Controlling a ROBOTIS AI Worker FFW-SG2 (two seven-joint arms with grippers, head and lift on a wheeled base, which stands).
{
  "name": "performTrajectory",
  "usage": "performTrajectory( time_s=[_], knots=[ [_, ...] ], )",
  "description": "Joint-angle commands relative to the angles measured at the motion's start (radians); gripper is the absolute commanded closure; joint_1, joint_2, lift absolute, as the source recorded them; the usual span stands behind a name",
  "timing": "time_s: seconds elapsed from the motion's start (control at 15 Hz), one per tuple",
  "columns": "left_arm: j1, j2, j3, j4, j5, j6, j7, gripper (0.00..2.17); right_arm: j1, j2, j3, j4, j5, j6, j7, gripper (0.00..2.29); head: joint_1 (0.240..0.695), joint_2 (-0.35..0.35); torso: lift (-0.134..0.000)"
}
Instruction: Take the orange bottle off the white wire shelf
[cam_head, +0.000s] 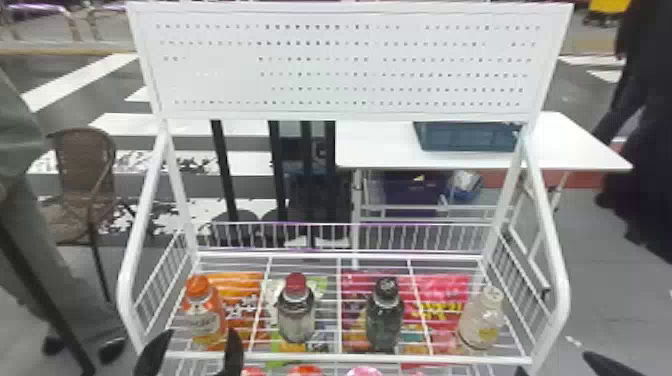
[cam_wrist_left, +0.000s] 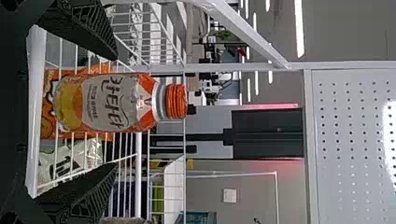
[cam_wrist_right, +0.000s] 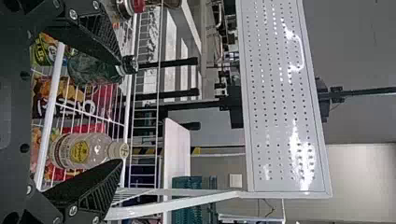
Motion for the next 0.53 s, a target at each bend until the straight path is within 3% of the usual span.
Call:
performTrajectory(
  time_s=[0.0, 0.47],
  knots=[
    [-0.041, 0.000, 0.005, 0.043, 0.001, 0.002, -0.004, 0.08, 0.000, 0.001, 0.001, 0.003, 0.002, 0.000, 0.000, 0.15, 0.499, 0.000, 0.000],
    [-0.167, 0.000, -0.006, 0.170, -0.001, 0.005, -0.017, 0.08, 0.003, 0.001, -0.006, 0.007, 0.003, 0.000, 0.000, 0.15, 0.499, 0.000, 0.000]
  ],
)
